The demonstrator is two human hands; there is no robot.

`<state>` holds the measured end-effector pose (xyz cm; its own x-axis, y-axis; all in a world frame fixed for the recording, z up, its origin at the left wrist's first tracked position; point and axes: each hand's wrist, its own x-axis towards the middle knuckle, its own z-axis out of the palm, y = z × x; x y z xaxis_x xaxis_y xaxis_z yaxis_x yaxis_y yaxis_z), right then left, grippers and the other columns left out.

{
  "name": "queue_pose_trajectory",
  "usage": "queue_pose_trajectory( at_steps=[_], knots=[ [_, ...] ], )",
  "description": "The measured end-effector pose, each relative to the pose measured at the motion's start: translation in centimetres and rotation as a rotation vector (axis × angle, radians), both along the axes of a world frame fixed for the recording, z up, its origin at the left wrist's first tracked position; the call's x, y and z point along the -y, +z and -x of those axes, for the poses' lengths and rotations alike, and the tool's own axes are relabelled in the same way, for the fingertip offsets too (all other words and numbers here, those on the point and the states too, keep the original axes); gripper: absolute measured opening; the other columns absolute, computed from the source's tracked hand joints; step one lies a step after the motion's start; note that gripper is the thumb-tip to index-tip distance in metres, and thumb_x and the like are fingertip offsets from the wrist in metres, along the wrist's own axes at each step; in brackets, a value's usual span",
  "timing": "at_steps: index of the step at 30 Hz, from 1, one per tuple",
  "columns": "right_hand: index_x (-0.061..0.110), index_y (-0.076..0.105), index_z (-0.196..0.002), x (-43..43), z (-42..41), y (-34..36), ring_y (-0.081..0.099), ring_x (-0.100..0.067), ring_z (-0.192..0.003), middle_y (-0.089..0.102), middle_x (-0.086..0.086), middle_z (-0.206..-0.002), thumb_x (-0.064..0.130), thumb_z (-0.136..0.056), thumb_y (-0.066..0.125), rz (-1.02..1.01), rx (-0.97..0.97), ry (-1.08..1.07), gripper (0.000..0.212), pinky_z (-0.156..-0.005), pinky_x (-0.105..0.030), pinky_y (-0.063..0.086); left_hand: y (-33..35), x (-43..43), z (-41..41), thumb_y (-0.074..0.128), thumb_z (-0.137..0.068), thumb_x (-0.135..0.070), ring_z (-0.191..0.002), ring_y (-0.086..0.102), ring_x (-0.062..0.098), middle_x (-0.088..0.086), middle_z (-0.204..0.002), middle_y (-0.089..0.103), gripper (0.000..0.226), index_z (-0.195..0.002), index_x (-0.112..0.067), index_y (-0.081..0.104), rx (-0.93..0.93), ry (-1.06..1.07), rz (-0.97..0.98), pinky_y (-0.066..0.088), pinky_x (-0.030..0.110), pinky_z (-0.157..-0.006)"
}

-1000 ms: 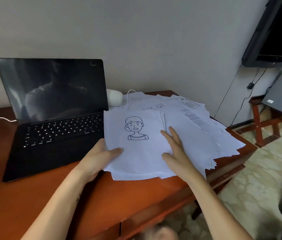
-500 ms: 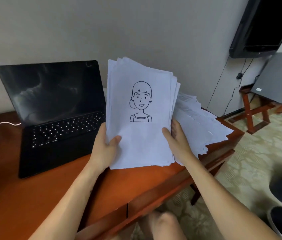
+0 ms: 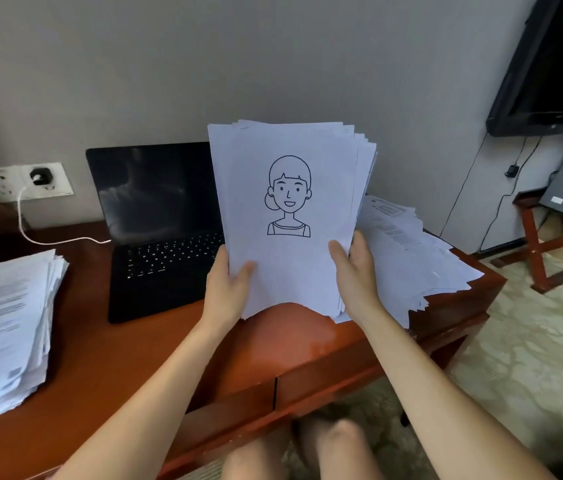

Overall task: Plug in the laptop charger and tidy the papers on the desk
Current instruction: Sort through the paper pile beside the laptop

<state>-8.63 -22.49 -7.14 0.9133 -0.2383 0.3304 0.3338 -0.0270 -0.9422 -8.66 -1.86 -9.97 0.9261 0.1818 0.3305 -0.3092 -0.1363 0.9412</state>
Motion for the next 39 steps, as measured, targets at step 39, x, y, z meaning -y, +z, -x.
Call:
queue_pose_trajectory(
  at_steps=[39],
  knots=[
    [0.012, 0.05, -0.12, 1.4, 1.0, -1.0, 0.06, 0.01, -0.093, 0.065, 0.015, -0.11, 0.009, -0.103, 0.046, 0.3, -0.017, 0.106, 0.017, -0.076, -0.006, 0.045, 1.3, -0.4, 1.8, 0.065, -0.101, -0.016, -0.111, 0.068, 0.012, -0.017, -0.115, 0.071, 0.029, -0.119, -0.039, 0.063, -0.109, 0.067, -0.038, 0.056, 0.041, -0.098]
  ],
)
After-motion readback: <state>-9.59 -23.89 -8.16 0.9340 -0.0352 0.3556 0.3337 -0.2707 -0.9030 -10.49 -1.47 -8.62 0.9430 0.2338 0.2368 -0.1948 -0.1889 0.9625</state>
